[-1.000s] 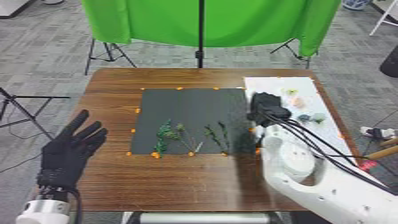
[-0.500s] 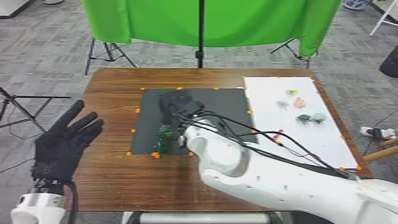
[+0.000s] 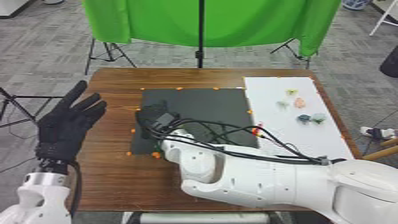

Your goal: Arrange flowers

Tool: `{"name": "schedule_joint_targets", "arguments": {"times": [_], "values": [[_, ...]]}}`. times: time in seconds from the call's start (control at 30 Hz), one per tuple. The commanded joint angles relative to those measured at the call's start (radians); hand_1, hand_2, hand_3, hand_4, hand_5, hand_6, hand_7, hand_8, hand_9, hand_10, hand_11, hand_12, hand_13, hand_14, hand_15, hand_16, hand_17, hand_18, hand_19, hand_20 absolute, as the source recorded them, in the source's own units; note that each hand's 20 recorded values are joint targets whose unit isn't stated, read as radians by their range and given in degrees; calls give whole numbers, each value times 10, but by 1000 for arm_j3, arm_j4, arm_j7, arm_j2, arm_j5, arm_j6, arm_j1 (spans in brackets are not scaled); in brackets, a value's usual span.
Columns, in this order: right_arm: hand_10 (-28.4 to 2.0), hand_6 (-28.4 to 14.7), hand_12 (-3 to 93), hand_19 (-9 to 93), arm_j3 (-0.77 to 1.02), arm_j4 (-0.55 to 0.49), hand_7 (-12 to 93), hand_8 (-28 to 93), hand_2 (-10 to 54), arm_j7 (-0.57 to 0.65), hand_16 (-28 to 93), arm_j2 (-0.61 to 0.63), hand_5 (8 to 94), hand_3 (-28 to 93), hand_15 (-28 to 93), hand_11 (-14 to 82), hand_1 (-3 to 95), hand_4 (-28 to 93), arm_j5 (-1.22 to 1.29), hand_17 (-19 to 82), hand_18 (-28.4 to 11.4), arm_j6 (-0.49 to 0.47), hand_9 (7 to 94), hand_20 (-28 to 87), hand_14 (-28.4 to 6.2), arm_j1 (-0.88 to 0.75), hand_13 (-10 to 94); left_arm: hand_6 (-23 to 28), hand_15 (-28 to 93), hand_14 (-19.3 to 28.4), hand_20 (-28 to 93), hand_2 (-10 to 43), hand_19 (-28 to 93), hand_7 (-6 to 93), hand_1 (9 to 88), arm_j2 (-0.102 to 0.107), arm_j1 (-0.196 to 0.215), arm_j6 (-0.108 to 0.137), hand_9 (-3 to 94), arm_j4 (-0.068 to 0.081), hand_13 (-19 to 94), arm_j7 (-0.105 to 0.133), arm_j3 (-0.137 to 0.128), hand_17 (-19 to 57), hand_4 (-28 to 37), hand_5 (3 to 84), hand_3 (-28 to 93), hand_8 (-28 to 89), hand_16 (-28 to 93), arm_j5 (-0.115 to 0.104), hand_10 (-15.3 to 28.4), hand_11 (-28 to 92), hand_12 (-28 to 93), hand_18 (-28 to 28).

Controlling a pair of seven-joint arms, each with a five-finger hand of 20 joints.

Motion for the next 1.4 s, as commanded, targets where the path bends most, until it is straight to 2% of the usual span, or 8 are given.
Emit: {"name": "schedule_joint_targets", "arguments": {"times": [0.03, 0.13, 0.4, 0.7, 0.77, 1.03, 1.37, 1.4], "values": [[-92, 28, 235, 812, 74, -4, 154, -98, -95, -26, 207, -1, 717, 714, 749, 457, 442, -283, 0, 242, -235, -139, 794, 431, -86, -26, 689, 67, 419, 272, 51, 59, 531, 106, 224, 12, 14, 1, 327, 8, 208, 24, 7, -116, -272, 332, 809, -102, -86, -25, 194, 183, 89, 249], [-99, 24, 229, 806, 104, -11, 156, -129, -95, -44, 210, -5, 696, 714, 762, 478, 433, -283, -23, 234, -241, -165, 776, 445, -91, -47, 673, 67, 419, 273, 51, 58, 531, 106, 224, 7, 26, 6, 327, 3, 208, 19, 0, -116, -271, 332, 811, -102, -87, -25, 195, 182, 89, 248], [-108, 19, 200, 798, 175, -95, 149, -127, -95, -58, 204, 30, 682, 713, 769, 504, 393, -283, -40, 223, -251, -133, 760, 460, -98, -100, 659, 67, 421, 273, 51, 59, 531, 106, 226, -52, 75, -5, 328, -10, 208, -41, -36, -116, -272, 332, 810, -102, -87, -3, 195, 182, 90, 248], [-115, 1, 187, 796, 356, -251, 143, -124, -95, -24, 197, 199, 664, 713, 769, 494, 348, -283, 70, 220, -255, -15, 742, 466, -108, -187, 649, 67, 421, 273, 52, 60, 531, 106, 223, -68, 166, 23, 328, -18, 209, 4, -54, -117, -275, 331, 808, -101, -87, -39, 195, 185, 91, 249], [-115, -2, 171, 758, 382, -254, 144, -123, -95, -238, 181, 299, 655, 736, 744, 455, 338, -282, 234, 208, -249, 214, 726, 446, -107, -210, 634, 67, 421, 273, 53, 60, 531, 106, 222, -69, 179, 25, 328, -19, 208, 10, -51, -117, -277, 331, 809, -101, -87, -43, 196, 186, 91, 249], [-123, 6, 143, 665, 662, -394, 167, -137, -91, -247, 135, 562, 599, 794, 657, 351, 338, -282, 275, 160, -239, 136, 631, 370, -110, -415, 550, 68, 423, 274, 53, 59, 531, 107, 221, -72, 203, 29, 329, -26, 210, 23, -27, -116, -277, 333, 811, -101, -87, -47, 196, 188, 91, 249], [-119, 8, 139, 671, 839, -371, 168, -138, -95, -104, 124, 836, 580, 795, 655, 326, 322, -283, 204, 140, -244, 177, 604, 373, -116, -593, 534, 68, 422, 273, 54, 59, 530, 106, 222, -66, 210, 28, 329, -26, 209, 58, -7, -116, -276, 332, 811, -101, -88, -47, 195, 190, 91, 248], [-118, 9, 139, 671, 862, -362, 167, -139, -95, -94, 124, 858, 575, 796, 655, 323, 321, -283, 193, 140, -245, 176, 599, 374, -117, -621, 531, 68, 422, 273, 53, 57, 530, 107, 223, -77, 201, 19, 329, -24, 209, 42, -10, -116, -274, 332, 814, -101, -88, -41, 195, 190, 91, 248]]}}
